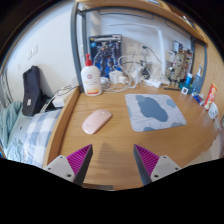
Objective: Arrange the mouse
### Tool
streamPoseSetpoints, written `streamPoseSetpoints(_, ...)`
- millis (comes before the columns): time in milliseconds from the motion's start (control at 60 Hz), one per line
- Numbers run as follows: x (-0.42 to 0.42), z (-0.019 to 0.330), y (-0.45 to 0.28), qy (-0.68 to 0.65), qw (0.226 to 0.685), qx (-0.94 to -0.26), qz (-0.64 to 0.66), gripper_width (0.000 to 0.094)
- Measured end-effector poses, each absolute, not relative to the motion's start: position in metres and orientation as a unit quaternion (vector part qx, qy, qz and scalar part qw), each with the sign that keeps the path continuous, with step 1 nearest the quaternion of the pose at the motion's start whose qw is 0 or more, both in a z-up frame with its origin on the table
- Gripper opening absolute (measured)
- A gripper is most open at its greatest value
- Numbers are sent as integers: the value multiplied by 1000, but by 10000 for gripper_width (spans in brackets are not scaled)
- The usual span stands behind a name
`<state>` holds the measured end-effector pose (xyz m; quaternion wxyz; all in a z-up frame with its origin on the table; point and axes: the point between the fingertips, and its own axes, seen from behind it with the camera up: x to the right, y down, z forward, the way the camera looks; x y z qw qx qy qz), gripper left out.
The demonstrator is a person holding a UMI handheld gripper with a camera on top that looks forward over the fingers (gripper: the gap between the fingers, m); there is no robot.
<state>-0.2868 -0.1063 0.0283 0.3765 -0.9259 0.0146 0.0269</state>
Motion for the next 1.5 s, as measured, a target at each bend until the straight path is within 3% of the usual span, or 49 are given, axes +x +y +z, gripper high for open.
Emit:
streamPoseSetpoints(200,-343,8,-60,-5,369,-929,34,821)
streamPoseSetpoints(583,-374,6,28,5,384,-923,31,809)
streamPoseSetpoints(750,-385,-3,37,-22,369,-929,18,790)
streamPoseSetpoints(867,-384,-7,36,-34,363,-931,3,711)
streamPoseSetpoints(967,-385,-9,39,-25,365,-931,11,570)
streamPoseSetpoints(1017,-387,-9,40,-23,370,-929,20,448)
streamPoseSetpoints(1133,-389,-9,40,-37,379,-924,28,405)
streamPoseSetpoints(1200,-389,-11,38,-41,374,-926,27,322)
streamPoseSetpoints(1217,-390,-11,38,-43,371,-927,26,369)
streamPoseSetpoints(1233,-390,-11,38,-44,369,-928,27,296)
streamPoseSetpoints(1500,-390,-6,36,-75,344,-935,41,276)
